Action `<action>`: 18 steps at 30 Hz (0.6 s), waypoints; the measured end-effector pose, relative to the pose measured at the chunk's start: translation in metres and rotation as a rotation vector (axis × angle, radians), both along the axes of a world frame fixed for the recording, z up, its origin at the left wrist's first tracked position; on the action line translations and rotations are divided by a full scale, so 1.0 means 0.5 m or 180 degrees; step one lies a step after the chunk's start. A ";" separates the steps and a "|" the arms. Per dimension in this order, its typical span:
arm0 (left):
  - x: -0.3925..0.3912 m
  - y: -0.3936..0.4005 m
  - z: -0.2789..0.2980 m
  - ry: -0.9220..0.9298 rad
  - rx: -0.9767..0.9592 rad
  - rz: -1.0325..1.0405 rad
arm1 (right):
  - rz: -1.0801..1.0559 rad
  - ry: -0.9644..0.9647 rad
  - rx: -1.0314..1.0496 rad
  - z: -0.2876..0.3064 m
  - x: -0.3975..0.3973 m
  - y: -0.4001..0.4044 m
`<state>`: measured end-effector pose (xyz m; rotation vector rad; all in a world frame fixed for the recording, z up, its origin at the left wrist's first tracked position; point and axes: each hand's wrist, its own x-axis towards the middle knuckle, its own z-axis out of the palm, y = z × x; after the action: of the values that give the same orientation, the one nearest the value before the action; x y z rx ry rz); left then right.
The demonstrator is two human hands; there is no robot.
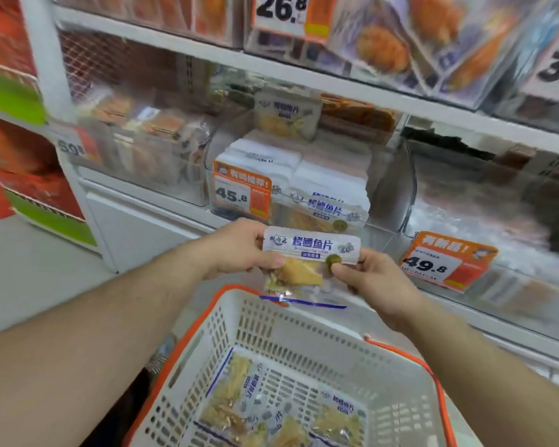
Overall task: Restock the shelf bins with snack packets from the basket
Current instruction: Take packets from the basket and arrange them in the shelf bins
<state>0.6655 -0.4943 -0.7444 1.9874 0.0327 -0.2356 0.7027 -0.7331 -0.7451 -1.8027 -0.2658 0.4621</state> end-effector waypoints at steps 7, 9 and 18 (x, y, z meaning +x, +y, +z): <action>0.021 0.029 0.116 -0.0930 -0.0226 0.0572 | -0.0337 -0.0075 0.0085 0.120 0.030 0.054; 0.034 0.030 0.139 -0.1177 -0.0222 0.0866 | -0.0405 0.0086 0.0267 0.152 0.044 0.067; 0.108 0.113 0.145 -0.1599 0.0723 0.2117 | -0.0855 0.0198 0.0514 0.226 0.237 0.150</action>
<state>0.7192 -0.4380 -0.6717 2.0883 0.4023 0.7198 0.8212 -0.6580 -0.6322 -1.6338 -0.0155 0.2967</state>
